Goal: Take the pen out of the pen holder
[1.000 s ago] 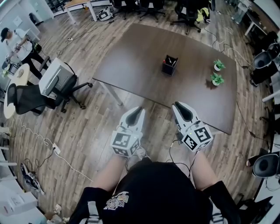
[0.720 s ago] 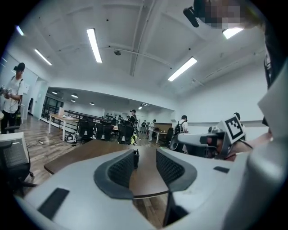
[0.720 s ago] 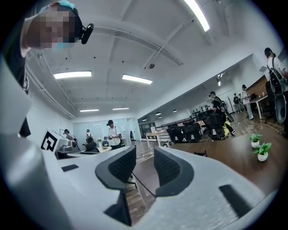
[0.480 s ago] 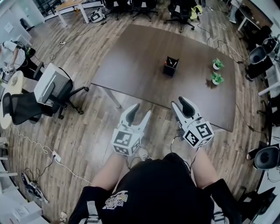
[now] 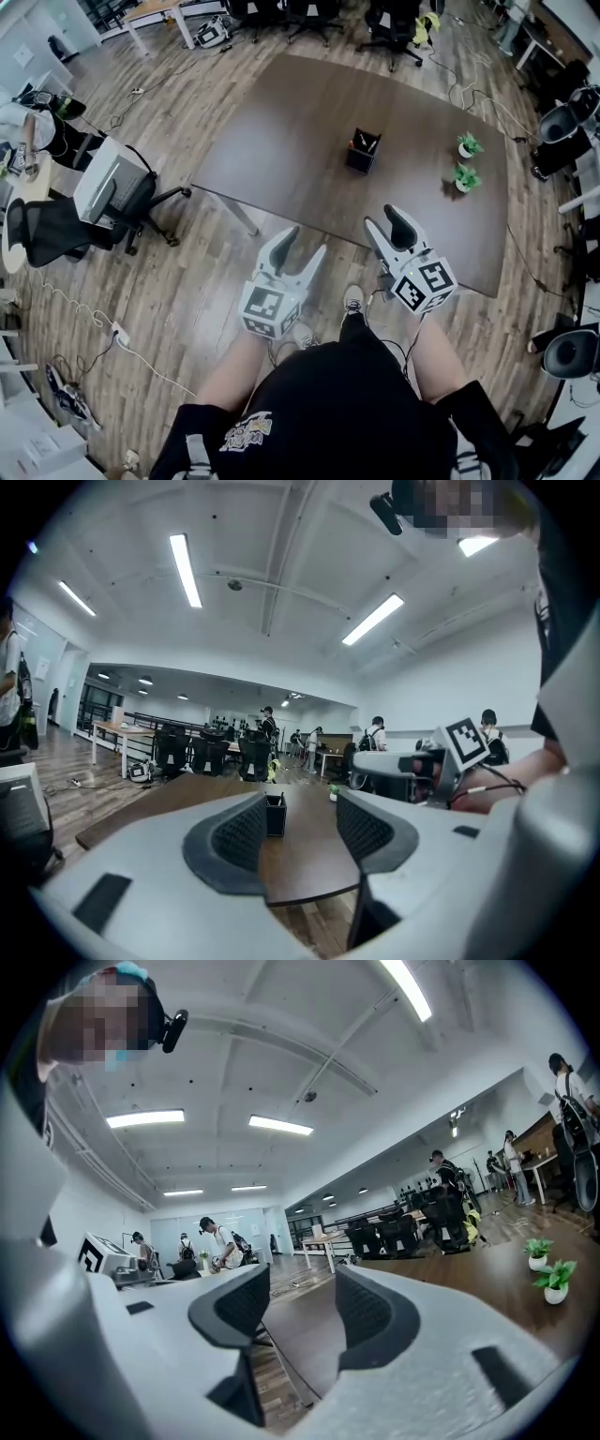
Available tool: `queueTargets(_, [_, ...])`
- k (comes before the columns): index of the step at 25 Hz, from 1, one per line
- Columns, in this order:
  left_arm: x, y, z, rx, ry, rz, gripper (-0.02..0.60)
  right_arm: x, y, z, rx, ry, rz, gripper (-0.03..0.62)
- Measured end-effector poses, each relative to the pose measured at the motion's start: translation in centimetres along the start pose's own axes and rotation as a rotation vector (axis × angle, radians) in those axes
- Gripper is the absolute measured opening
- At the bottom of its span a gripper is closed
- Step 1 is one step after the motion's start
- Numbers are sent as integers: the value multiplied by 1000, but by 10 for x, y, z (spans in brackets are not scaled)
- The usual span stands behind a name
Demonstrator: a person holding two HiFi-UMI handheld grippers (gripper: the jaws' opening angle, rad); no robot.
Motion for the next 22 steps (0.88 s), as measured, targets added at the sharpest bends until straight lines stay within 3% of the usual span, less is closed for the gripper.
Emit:
queueTargets(15, [-135, -16, 7, 25, -91, 2, 210, -63, -1, 147, -20, -104, -63, 213])
queueTargets(22, [-183, -23, 8, 34, -105, 9, 212, -90, 4, 193, -24, -117, -82, 210])
Point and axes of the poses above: the fingertips, and each gripper's own axes: x backward along the fingers, z to its right, y out of its underside, the point moved 1 cm from there along x, backward along the fingers, and after that the axes turned 4 degrees about -z, right-handed, at the moved point
